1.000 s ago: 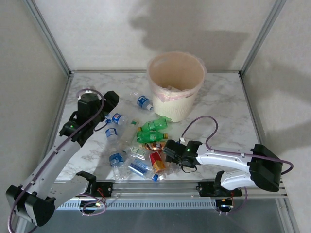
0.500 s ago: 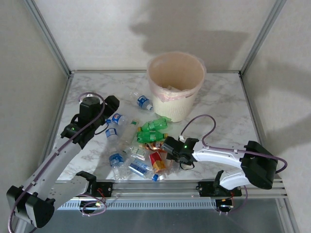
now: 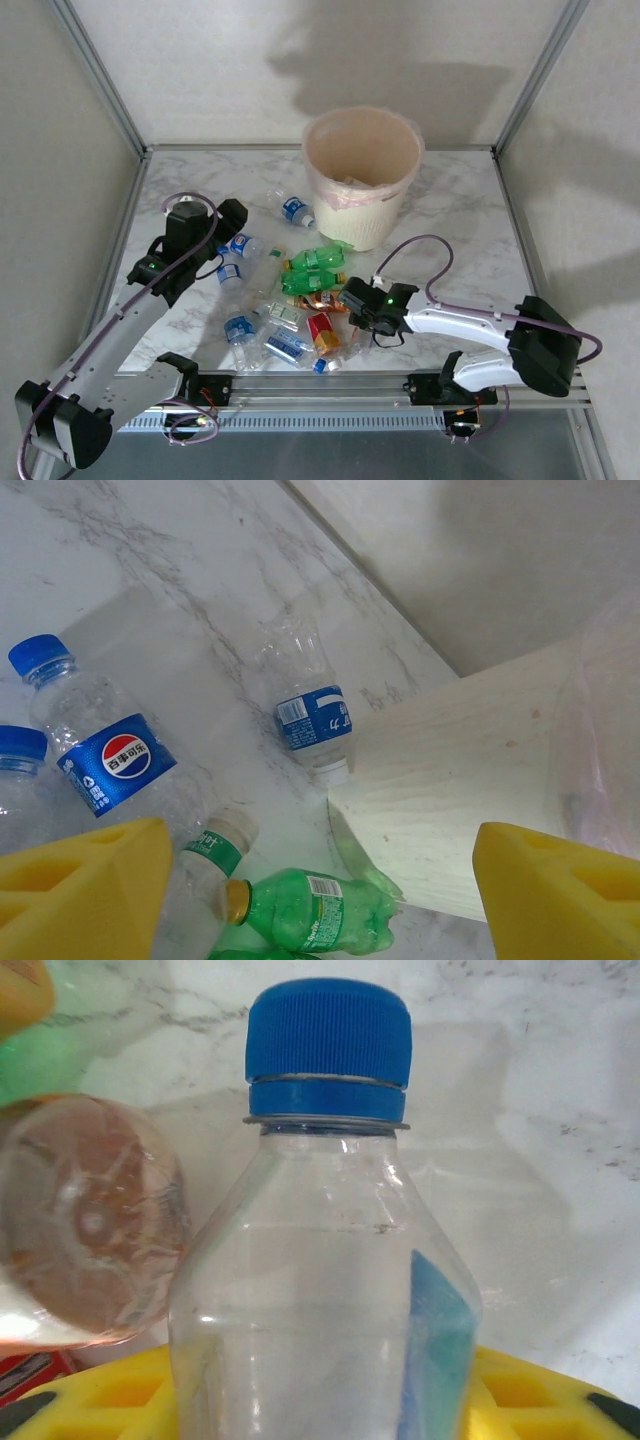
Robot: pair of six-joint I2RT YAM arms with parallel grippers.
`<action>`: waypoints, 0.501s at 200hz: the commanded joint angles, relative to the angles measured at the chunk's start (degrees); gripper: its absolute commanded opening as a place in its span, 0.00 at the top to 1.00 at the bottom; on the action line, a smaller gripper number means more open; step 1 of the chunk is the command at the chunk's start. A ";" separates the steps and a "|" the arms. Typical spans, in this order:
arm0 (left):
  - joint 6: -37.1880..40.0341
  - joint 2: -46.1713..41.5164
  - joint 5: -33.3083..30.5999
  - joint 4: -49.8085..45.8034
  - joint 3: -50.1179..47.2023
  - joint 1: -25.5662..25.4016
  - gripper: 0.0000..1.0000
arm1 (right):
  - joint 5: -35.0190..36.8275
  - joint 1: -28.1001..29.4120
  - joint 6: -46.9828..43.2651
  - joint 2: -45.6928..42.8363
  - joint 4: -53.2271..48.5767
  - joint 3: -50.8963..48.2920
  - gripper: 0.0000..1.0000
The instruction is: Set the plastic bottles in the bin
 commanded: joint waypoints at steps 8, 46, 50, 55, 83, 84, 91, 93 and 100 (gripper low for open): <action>1.08 -1.03 -1.90 -1.22 0.92 0.48 0.21 | 5.22 0.32 0.83 -7.28 -3.95 0.92 0.51; 0.74 -1.01 -4.65 -1.80 3.03 0.62 0.21 | 12.29 0.27 1.61 -15.33 -16.09 8.35 0.51; 0.62 -0.98 -4.62 -1.78 3.21 0.61 0.21 | 13.10 0.31 1.68 -16.16 -17.35 9.41 0.51; 0.54 -1.10 -4.45 -1.59 3.32 0.58 0.21 | 14.05 0.33 1.62 -17.04 -18.69 10.64 0.50; 0.78 -0.70 -4.29 -1.34 3.46 0.63 0.22 | 19.96 0.29 -0.32 -20.67 -24.71 18.38 0.50; 0.75 -0.66 -4.29 -1.41 3.48 0.64 0.22 | 20.15 0.27 -0.41 -20.70 -24.91 18.77 0.50; 0.65 -0.55 -4.41 -1.58 3.59 0.62 0.22 | 21.34 0.31 -1.29 -21.04 -26.06 21.07 0.50; 0.57 -0.60 -4.39 -1.58 3.55 0.67 0.22 | 21.68 0.29 -1.58 -21.01 -26.43 21.90 0.50; 0.16 -0.70 -4.34 -1.35 3.30 0.64 0.22 | 22.66 0.23 -2.77 -20.88 -27.33 24.81 0.50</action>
